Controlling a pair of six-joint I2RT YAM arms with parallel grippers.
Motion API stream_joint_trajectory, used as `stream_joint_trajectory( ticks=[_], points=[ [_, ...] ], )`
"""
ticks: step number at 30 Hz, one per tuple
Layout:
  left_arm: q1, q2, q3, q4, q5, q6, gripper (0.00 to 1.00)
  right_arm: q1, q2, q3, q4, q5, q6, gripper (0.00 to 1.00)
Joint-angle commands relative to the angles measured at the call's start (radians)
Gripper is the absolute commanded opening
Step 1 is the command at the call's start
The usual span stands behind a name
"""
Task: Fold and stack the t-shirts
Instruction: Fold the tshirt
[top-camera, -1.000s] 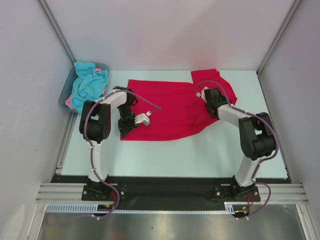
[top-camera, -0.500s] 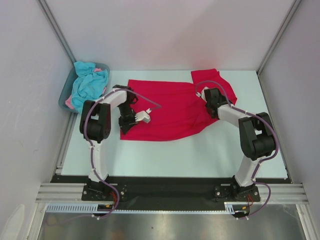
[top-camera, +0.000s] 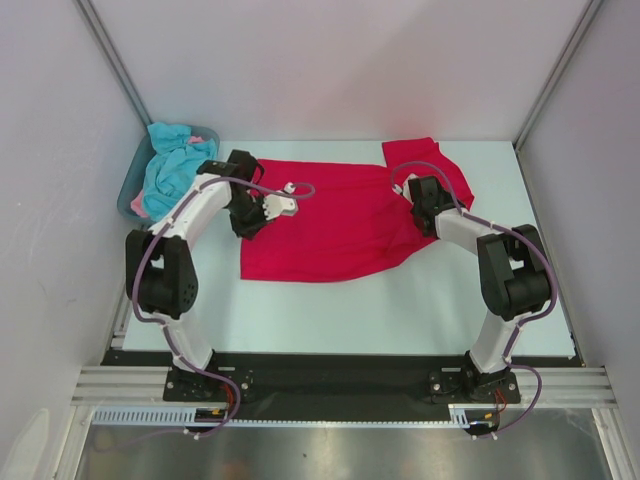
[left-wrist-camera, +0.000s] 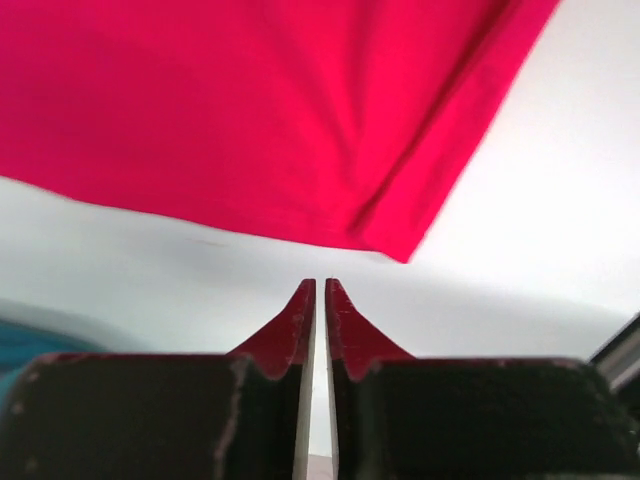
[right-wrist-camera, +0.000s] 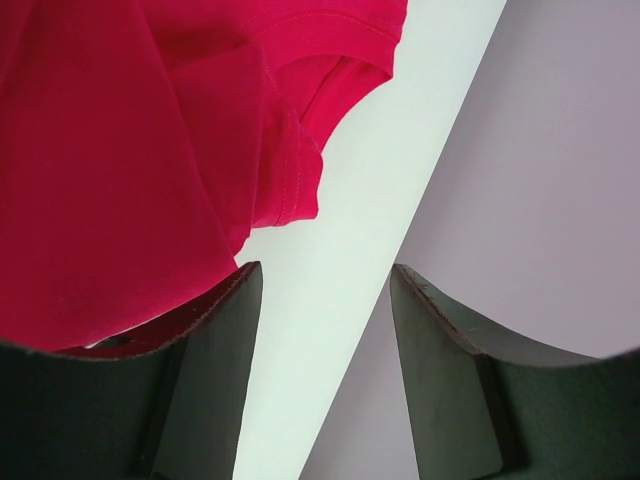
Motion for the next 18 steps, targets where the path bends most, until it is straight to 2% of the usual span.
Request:
stream_joint_trajectory(
  ticks=[1, 2, 5, 18],
  points=[
    [-0.006, 0.010, -0.088, 0.005, 0.015, 0.026, 0.13, 0.007, 0.011, 0.014, 0.035, 0.014, 0.007, 0.59],
    [-0.006, 0.015, -0.111, 0.052, -0.025, 0.022, 0.18, 0.007, 0.011, 0.014, 0.034, 0.014, 0.003, 0.59],
    [-0.006, 0.015, -0.206, 0.141, -0.064, 0.014, 0.21, 0.004, 0.002, 0.010, 0.034, 0.009, 0.004, 0.59],
    [-0.006, -0.014, -0.289, 0.204, -0.042, 0.000, 0.22, 0.006, 0.012, 0.025, 0.029, 0.018, -0.003, 0.59]
  ],
)
